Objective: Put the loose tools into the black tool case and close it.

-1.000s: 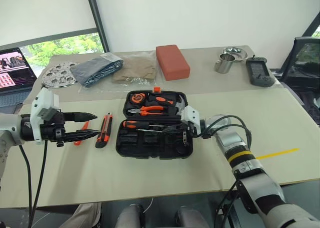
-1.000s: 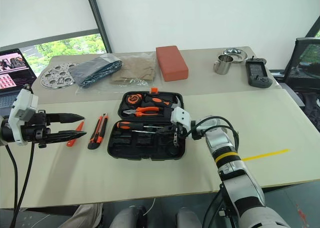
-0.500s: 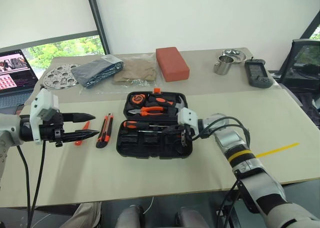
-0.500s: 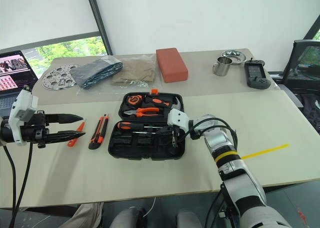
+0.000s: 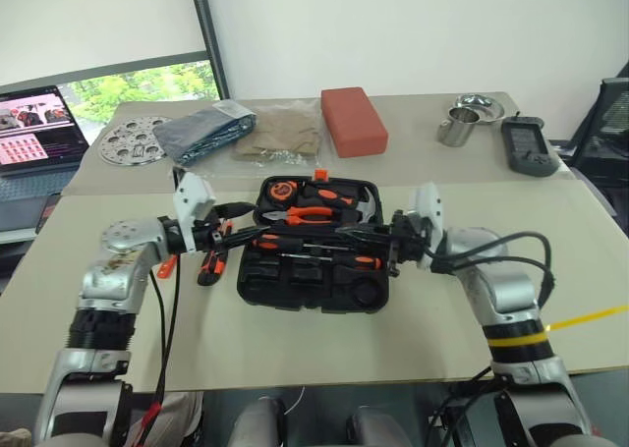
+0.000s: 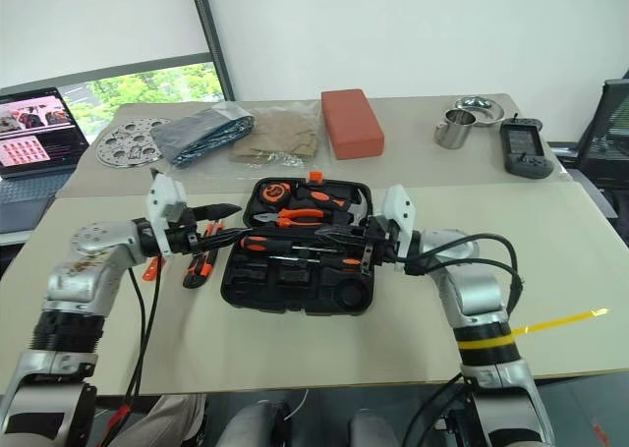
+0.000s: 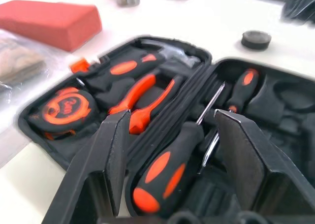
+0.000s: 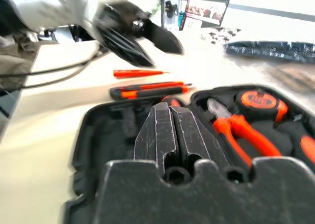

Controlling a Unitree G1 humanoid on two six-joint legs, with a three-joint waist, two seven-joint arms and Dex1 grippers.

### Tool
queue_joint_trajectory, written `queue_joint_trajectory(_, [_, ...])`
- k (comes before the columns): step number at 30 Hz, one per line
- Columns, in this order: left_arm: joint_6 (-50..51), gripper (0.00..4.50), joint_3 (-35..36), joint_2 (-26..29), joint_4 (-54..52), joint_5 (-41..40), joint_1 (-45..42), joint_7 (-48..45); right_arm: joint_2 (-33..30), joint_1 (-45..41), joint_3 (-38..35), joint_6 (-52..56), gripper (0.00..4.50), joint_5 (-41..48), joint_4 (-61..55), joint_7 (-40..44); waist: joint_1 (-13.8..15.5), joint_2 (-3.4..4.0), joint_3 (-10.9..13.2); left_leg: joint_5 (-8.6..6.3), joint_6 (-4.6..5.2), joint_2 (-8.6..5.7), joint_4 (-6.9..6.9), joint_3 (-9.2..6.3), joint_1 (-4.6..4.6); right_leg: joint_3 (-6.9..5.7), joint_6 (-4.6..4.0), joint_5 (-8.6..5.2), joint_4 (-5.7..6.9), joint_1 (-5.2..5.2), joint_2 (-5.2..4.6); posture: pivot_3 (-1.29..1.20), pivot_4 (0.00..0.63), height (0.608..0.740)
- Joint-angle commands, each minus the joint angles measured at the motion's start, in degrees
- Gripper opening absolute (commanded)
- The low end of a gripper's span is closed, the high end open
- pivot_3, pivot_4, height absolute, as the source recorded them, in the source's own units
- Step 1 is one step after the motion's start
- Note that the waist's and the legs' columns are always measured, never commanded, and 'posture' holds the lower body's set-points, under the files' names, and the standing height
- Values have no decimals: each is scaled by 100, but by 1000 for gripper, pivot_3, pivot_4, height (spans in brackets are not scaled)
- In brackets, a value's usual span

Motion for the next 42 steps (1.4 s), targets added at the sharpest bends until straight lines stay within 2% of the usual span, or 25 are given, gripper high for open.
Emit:
queue_joint_trajectory(1, [-655, 2900, -180, -103, 606, 292, -404, -256, -466, 425, -621, 499, 888, 438, -843, -266, -9, -1, 1, 0, 0, -1, -2, 0, -3, -1, 0, 0, -5, 0, 0, 0, 150, 740])
queue_joint_trajectory(4, [-981, 2900, -297, -201, 1027, 449, -595, -403, -798, 893, -1073, 669, 1728, 690, -1233, -341, -35, -2, 2, 0, 1, 1, -3, 0, -1, 1, 0, 0, -7, 0, 6, 0, 150, 740])
queue_joint_trajectory(5, [-1091, 2900, -352, -237, 1162, 523, -652, -445, -905, 1081, -1283, 727, 2183, 822, -1352, -338, -33, -3, 2, 0, 1, 1, -3, -3, -3, 1, 0, 0, -7, 0, 10, 0, 150, 740])
queue_joint_trajectory(6, [-1178, 2900, -385, -263, 1274, 573, -700, -478, -980, 1205, -1416, 769, 2420, 922, -1433, -348, -30, -3, 2, 0, 1, 1, -3, -5, -3, 1, 0, -1, -9, 1, 13, 0, 150, 740])
queue_joint_trajectory(10, [-1472, 2900, -416, -494, 1921, 725, -990, -458, -1225, 1746, -1845, 490, 3841, 899, -1571, -350, -27, -5, 3, 0, 1, 0, 0, -6, -4, 4, 1, -1, -12, 4, 20, 0, 150, 740])
queue_joint_trajectory(12, [-1616, 2351, -435, -631, 2189, 789, -1092, -503, -1292, 1922, -1934, 498, 4500, 952, -1650, -356, -24, -6, 4, 0, 2, -2, 6, -11, -8, 3, 1, -1, -13, 4, 25, 0, 150, 740])
queue_joint_trajectory(13, [-1673, 2158, -434, -689, 2305, 811, -1139, -514, -1289, 1938, -1938, 495, 4500, 978, -1668, -380, -28, -6, 4, 0, 2, -2, 6, -12, -9, 4, 1, -1, -13, 5, 26, 0, 150, 740])
queue_joint_trajectory(16, [-1820, 993, -404, -836, 2635, 867, -1260, -532, -1235, 1925, -1888, 433, 4500, 970, -1704, -484, -46, -8, 5, 0, 2, 0, 6, -14, -8, 8, 1, -1, -12, 4, 35, 0, 150, 740])
queue_joint_trajectory(18, [-1946, 475, -412, -946, 2860, 953, -1324, -488, -1200, 1894, -1797, 365, 4500, 909, -1706, -538, -42, -8, 5, 0, 2, 2, 6, -18, -9, 9, 2, -1, -13, 4, 40, 0, 150, 740])
queue_joint_trajectory(19, [-1998, 27, -413, -987, 2948, 989, -1348, -465, -1198, 1883, -1768, 338, 4500, 890, -1701, -545, -36, -7, 4, 0, 1, 5, 6, -24, -12, 9, 1, -1, -14, 4, 48, 0, 150, 740])
queue_joint_trajectory(32, [-2454, 27, -592, -1115, 3195, 1355, -1048, -509, -1281, 1849, -1692, 246, 4500, 869, -1642, -574, -13, -1, 0, 2, -1, 4, 12, -38, -22, 11, 1, -1, -14, 7, 55, 0, 150, 740])
queue_joint_trajectory(42, [-3246, 27, -898, -1020, 3639, 1988, -1077, 60, -1394, 1761, -1545, 288, 4500, 860, -1559, -519, 27, 5, -5, 2, 0, 2, 23, -41, -13, 12, 2, -1, -13, 24, 55, 0, 150, 740])
